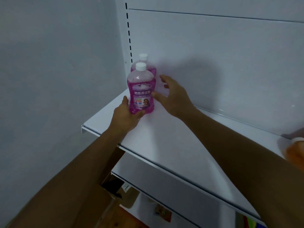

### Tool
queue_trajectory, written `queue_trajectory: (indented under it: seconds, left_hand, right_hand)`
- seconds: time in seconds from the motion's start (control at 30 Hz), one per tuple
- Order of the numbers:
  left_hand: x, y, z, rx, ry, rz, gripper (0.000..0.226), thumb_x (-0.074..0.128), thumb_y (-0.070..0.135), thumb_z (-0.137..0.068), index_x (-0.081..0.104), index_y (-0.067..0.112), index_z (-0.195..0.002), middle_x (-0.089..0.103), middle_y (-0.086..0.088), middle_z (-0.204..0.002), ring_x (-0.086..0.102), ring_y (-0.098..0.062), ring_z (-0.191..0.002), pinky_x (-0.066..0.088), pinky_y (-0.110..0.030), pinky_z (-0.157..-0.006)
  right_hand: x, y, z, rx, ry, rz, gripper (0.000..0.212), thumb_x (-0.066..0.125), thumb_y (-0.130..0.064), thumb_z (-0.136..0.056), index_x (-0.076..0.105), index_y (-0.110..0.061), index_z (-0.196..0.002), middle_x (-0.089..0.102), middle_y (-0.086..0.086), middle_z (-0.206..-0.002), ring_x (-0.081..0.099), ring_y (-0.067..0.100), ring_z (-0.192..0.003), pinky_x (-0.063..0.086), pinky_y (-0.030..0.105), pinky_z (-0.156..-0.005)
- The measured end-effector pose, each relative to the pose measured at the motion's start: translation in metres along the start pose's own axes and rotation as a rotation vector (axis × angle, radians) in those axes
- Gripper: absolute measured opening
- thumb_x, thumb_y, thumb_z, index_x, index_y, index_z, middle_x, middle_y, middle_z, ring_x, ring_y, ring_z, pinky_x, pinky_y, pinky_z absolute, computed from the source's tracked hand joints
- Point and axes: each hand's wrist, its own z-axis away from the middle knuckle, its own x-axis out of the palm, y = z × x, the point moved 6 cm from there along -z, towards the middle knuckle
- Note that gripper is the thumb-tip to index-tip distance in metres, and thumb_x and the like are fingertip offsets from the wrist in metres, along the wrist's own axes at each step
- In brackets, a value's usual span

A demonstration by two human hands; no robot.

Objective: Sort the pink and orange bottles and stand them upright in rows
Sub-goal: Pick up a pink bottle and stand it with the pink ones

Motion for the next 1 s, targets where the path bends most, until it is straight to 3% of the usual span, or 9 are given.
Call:
queue_trajectory:
  seconds: [0.07, 0.17, 0.23, 0.33, 0.4, 0.5, 0.6, 0.87, 1.0]
  left_hand:
    - [-0.006, 0.002, 0.013, -0.024, 0.098, -0.041, 0.073, 0.071, 0.049, -0.082, 0.042, 0.009, -0.136, 0.053, -0.01, -0.135, 0.056, -0.03, -0.117, 0.046, -0.036, -0.09]
    - [-0.013, 0.014, 0.039, 0.07, 0.246, -0.122, 0.047, 0.067, 0.044, -0.085, 0.052, 0.011, -0.115, 0.055, -0.005, -0.107, 0.058, -0.026, -0.099, 0.047, -0.036, -0.076]
    - [-0.001, 0.03, 0.055, 0.172, 0.172, -0.24, 0.038, 0.063, 0.048, -0.087, 0.057, 0.016, -0.107, 0.058, 0.0, -0.1, 0.059, -0.023, -0.094, 0.045, -0.032, -0.074]
    - [0.038, 0.065, 0.087, 0.296, -0.05, -0.409, 0.05, 0.054, 0.059, -0.088, 0.059, 0.023, -0.123, 0.06, 0.001, -0.129, 0.054, -0.021, -0.117, 0.042, -0.038, -0.098]
    - [0.066, 0.091, 0.113, 0.336, -0.162, -0.442, 0.062, 0.047, 0.065, -0.088, 0.051, 0.026, -0.136, 0.048, 0.003, -0.145, 0.045, -0.021, -0.132, 0.034, -0.041, -0.11]
    - [0.107, 0.132, 0.155, 0.391, -0.265, -0.467, 0.075, 0.039, 0.07, -0.085, 0.034, 0.029, -0.148, 0.038, 0.003, -0.154, 0.037, -0.022, -0.14, 0.029, -0.044, -0.115]
    - [0.141, 0.177, 0.195, 0.468, -0.329, -0.457, 0.081, 0.032, 0.073, -0.082, 0.024, 0.031, -0.151, 0.033, 0.004, -0.156, 0.035, -0.023, -0.141, 0.03, -0.047, -0.116]
    - [0.205, 0.274, 0.257, 0.705, -0.368, -0.406, 0.073, 0.042, 0.066, -0.09, 0.03, 0.027, -0.15, 0.038, 0.001, -0.153, 0.037, -0.022, -0.139, 0.034, -0.042, -0.11]
    - [0.221, 0.315, 0.268, 0.806, -0.369, -0.25, 0.061, 0.047, 0.067, -0.086, 0.048, 0.029, -0.135, 0.059, 0.0, -0.133, 0.058, -0.024, -0.115, 0.05, -0.041, -0.092]
  right_hand:
    - [-0.011, 0.007, 0.011, 0.01, -0.011, 0.067, 0.066, 0.067, -0.034, -0.089, 0.04, -0.008, -0.144, 0.045, 0.01, -0.146, 0.045, 0.023, -0.131, 0.034, 0.034, -0.11]
    - [-0.029, 0.019, 0.034, 0.022, -0.036, 0.18, 0.064, 0.06, -0.044, -0.091, 0.04, -0.014, -0.144, 0.042, 0.006, -0.149, 0.036, 0.022, -0.137, 0.028, 0.033, -0.112]
    - [-0.044, 0.024, 0.054, 0.037, -0.044, 0.233, 0.066, 0.054, -0.051, -0.092, 0.039, -0.017, -0.145, 0.039, 0.004, -0.151, 0.031, 0.022, -0.14, 0.027, 0.038, -0.114]
    - [-0.073, 0.027, 0.095, 0.042, -0.063, 0.319, 0.068, 0.047, -0.056, -0.093, 0.033, -0.019, -0.148, 0.031, 0.003, -0.156, 0.023, 0.022, -0.144, 0.025, 0.044, -0.116]
    - [-0.099, 0.028, 0.125, 0.038, -0.066, 0.382, 0.069, 0.044, -0.058, -0.094, 0.03, -0.02, -0.15, 0.027, 0.003, -0.158, 0.02, 0.022, -0.146, 0.025, 0.045, -0.117]
    - [-0.147, 0.035, 0.173, 0.045, -0.063, 0.468, 0.07, 0.042, -0.058, -0.094, 0.027, -0.02, -0.151, 0.023, 0.003, -0.159, 0.018, 0.022, -0.146, 0.025, 0.047, -0.117]
    - [-0.197, 0.047, 0.215, 0.084, -0.028, 0.498, 0.07, 0.042, -0.058, -0.095, 0.026, -0.02, -0.151, 0.023, 0.004, -0.159, 0.017, 0.024, -0.147, 0.026, 0.048, -0.116]
    - [-0.305, 0.076, 0.305, 0.203, 0.19, 0.53, 0.066, 0.051, -0.052, -0.094, 0.033, -0.02, -0.148, 0.032, 0.003, -0.155, 0.024, 0.025, -0.144, 0.028, 0.044, -0.113]
    - [-0.347, 0.102, 0.341, 0.31, 0.264, 0.555, 0.064, 0.054, -0.049, -0.092, 0.036, -0.019, -0.146, 0.038, 0.004, -0.151, 0.031, 0.024, -0.14, 0.032, 0.044, -0.111]
